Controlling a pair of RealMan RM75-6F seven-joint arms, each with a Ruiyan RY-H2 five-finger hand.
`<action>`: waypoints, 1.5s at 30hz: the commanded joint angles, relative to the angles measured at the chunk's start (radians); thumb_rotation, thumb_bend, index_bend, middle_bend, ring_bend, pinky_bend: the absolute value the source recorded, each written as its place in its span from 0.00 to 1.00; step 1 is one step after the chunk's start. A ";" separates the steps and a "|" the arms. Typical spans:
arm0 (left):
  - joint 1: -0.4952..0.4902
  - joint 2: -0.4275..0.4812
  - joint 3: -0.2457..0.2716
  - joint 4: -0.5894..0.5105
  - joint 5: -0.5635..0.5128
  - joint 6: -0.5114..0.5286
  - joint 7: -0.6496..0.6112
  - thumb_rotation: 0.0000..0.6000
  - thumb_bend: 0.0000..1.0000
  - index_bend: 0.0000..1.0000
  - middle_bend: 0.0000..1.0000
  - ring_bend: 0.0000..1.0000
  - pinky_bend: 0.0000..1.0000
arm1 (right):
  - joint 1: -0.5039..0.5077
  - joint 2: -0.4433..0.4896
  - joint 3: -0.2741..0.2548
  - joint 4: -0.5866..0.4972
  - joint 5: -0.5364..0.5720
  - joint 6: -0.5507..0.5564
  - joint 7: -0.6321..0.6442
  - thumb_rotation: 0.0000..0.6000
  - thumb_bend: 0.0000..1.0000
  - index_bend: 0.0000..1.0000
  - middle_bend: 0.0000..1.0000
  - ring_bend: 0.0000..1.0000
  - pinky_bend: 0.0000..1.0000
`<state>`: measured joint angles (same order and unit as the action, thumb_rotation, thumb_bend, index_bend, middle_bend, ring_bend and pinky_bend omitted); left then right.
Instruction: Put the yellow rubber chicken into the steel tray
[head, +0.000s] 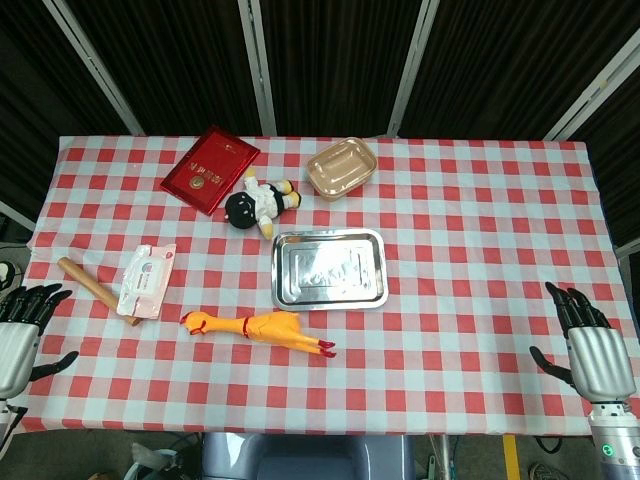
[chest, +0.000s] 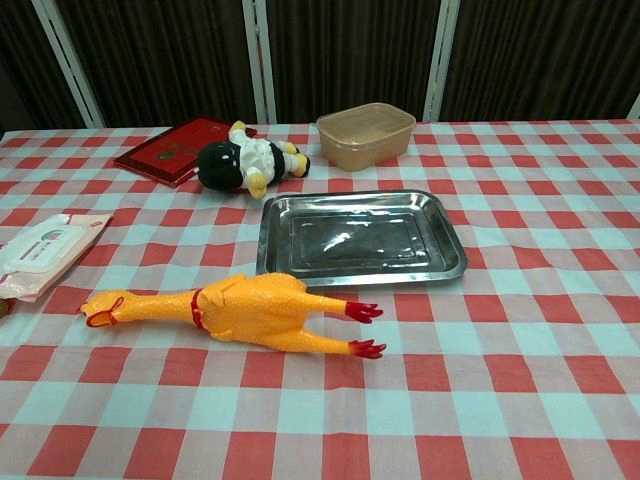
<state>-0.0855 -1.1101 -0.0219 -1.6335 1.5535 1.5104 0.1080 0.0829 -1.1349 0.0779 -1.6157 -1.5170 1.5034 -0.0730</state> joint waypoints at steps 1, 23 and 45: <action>0.000 -0.006 -0.005 0.004 0.000 0.007 0.002 1.00 0.00 0.19 0.17 0.11 0.10 | 0.001 -0.003 0.001 0.003 0.000 0.001 0.001 1.00 0.26 0.04 0.17 0.12 0.27; -0.032 -0.024 -0.024 -0.006 0.011 -0.012 0.008 1.00 0.00 0.23 0.22 0.12 0.11 | -0.007 -0.010 -0.009 0.026 -0.005 0.005 0.028 1.00 0.26 0.04 0.17 0.12 0.27; -0.376 -0.239 -0.075 -0.049 -0.063 -0.514 0.219 1.00 0.04 0.24 0.27 0.18 0.23 | -0.007 -0.011 -0.020 0.018 -0.012 -0.002 0.006 1.00 0.26 0.04 0.17 0.12 0.27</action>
<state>-0.4173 -1.2957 -0.0811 -1.7022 1.5258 1.0466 0.2921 0.0764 -1.1455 0.0579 -1.5989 -1.5312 1.5012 -0.0644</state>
